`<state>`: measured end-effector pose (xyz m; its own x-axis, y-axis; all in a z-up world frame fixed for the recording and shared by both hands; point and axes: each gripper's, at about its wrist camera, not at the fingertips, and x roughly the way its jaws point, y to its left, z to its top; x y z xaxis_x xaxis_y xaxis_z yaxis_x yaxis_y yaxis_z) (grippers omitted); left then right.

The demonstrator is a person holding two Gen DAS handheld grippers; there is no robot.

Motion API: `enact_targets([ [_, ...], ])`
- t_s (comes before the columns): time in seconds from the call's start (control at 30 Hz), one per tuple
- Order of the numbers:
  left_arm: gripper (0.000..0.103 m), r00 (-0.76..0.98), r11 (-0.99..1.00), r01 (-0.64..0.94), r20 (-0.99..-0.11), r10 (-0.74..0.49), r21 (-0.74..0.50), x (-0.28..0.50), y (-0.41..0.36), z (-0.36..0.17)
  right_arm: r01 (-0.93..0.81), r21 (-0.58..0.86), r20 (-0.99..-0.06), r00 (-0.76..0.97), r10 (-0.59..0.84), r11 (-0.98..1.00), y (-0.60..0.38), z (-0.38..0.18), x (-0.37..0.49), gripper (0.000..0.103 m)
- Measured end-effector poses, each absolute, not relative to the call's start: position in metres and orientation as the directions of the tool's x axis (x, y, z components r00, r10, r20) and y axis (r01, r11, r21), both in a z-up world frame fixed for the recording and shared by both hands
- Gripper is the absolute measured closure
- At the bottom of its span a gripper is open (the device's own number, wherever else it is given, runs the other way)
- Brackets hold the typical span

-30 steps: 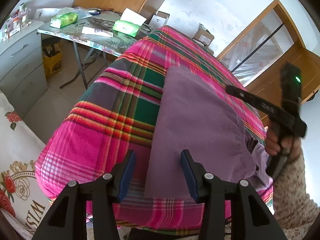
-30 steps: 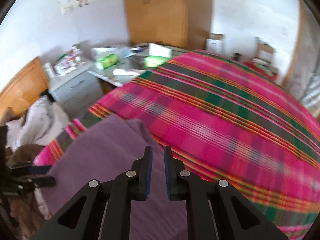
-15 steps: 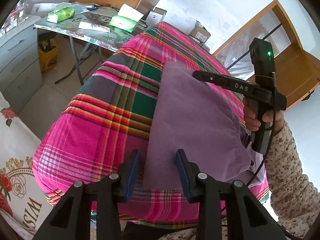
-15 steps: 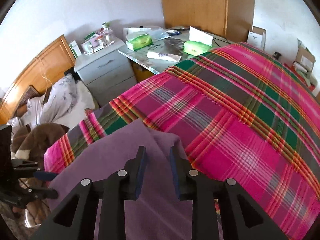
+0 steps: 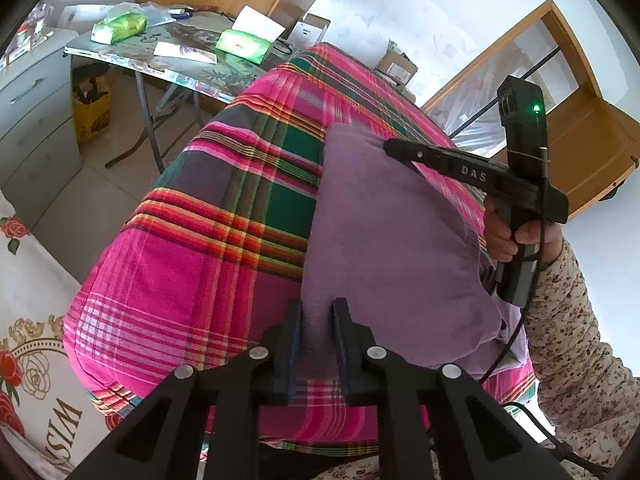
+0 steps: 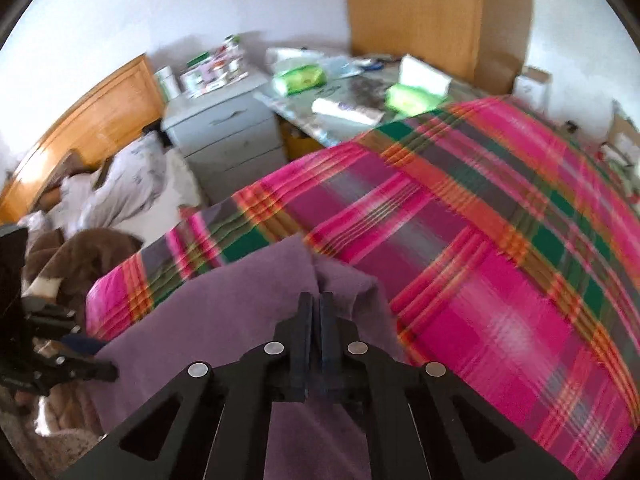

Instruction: Fold clothes

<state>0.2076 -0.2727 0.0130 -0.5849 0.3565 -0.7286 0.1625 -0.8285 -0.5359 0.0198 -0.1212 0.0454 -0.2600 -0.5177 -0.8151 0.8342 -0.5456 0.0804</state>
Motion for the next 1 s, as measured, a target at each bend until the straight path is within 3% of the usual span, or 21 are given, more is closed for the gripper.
enact_targets([
  [0.5,0.087,-0.584,-0.852,0.161,-0.744,0.326,-0.499,0.212,-0.271,0.014,0.785,0.015,-0.784,-0.376,-0.495,-0.619,-0.118,0.054,0.027,0.096],
  [0.77,0.076,-0.605,-0.835,0.188,-0.730,0.317,-0.518,0.217,-0.282,0.017,0.821,0.031,-0.714,-0.381,-0.588,-0.570,-0.091,0.083,0.087,0.085],
  [1.0,0.071,-0.598,-0.806,0.175,-0.711,0.369,-0.566,0.212,-0.285,0.013,0.877,0.005,-0.715,-0.333,-0.615,-0.480,-0.094,0.071,0.152,0.076],
])
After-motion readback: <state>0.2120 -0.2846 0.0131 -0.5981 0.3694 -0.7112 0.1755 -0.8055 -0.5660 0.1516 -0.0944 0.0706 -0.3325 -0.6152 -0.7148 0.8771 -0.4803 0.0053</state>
